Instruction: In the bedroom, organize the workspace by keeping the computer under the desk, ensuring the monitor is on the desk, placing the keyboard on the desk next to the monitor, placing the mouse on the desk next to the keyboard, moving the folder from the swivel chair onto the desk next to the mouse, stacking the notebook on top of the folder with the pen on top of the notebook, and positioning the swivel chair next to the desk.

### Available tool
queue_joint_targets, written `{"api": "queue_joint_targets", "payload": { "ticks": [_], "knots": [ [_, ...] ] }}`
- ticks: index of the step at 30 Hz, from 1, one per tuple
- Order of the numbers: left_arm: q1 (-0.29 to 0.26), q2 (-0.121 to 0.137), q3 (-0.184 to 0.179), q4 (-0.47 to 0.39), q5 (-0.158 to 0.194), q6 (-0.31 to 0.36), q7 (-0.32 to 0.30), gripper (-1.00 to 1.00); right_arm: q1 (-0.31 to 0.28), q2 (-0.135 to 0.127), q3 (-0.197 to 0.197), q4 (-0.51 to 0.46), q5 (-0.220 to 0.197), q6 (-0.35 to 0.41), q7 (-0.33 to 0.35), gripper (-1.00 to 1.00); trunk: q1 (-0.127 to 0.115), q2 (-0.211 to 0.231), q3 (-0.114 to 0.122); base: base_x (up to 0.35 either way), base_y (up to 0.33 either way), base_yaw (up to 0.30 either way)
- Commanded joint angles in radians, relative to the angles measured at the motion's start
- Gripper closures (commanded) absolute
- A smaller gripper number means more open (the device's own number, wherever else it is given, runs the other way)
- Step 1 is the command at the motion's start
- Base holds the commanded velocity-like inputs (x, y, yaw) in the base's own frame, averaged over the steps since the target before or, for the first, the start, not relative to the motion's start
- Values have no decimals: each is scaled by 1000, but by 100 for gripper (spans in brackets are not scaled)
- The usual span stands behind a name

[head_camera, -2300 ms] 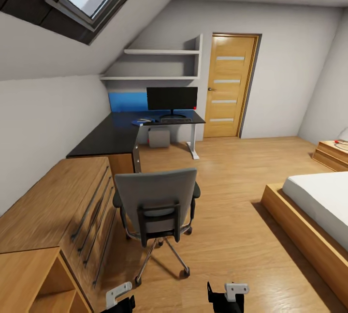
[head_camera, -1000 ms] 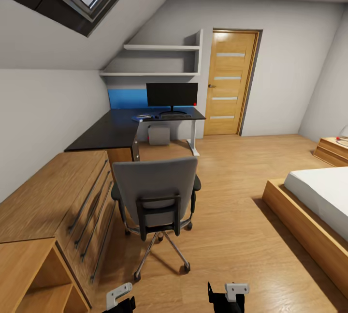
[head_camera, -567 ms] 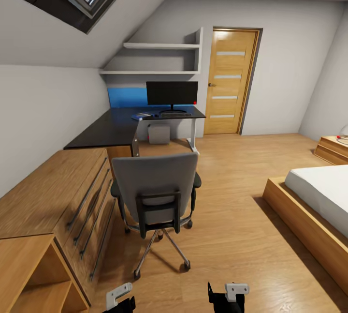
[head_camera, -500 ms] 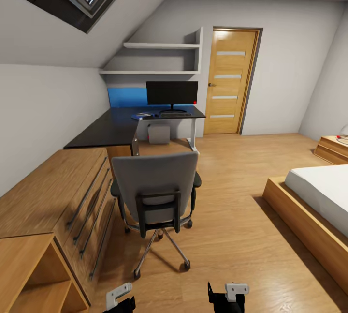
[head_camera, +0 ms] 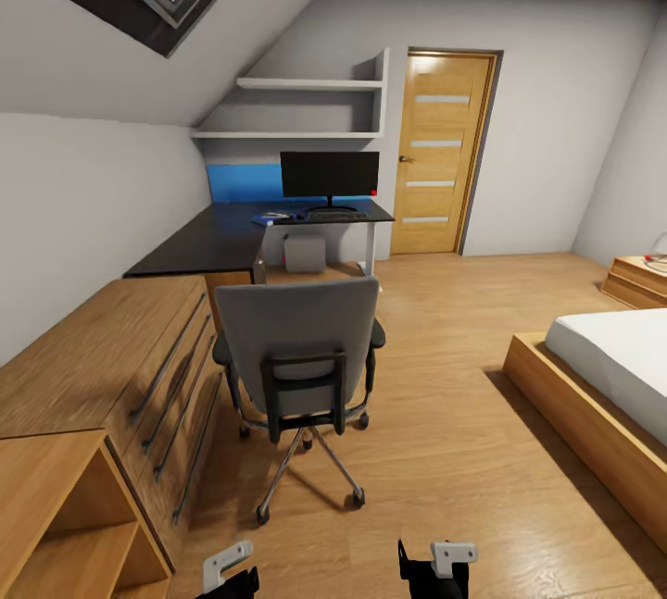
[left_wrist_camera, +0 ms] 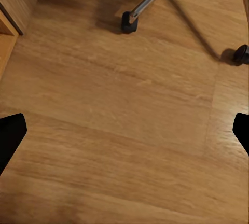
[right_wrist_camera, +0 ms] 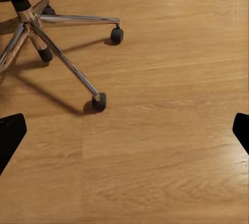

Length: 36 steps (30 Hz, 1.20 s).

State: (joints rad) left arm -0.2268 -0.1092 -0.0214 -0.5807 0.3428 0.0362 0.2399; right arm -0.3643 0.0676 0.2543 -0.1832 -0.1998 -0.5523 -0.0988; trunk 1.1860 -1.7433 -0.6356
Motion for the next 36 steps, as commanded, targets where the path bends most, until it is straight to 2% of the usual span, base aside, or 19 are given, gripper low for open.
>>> {"api": "queue_joint_targets", "payload": {
  "ticks": [1,23,36],
  "knots": [
    [0,0,-2,-2,5,4,6,-100,-1,0,9,1,-7,-3,-5,-100,4,-8,-4,-10,0,0],
    [0,0,-2,-2,5,4,6,-100,-1,0,8,-1,-8,-4,-5,-100,88,-162,-73,-2,0,0],
    [0,0,-2,-2,5,2,6,-100,-1,0,8,-1,-8,-4,-5,-100,138,-253,-114,-83,0,0]
  ]
}}
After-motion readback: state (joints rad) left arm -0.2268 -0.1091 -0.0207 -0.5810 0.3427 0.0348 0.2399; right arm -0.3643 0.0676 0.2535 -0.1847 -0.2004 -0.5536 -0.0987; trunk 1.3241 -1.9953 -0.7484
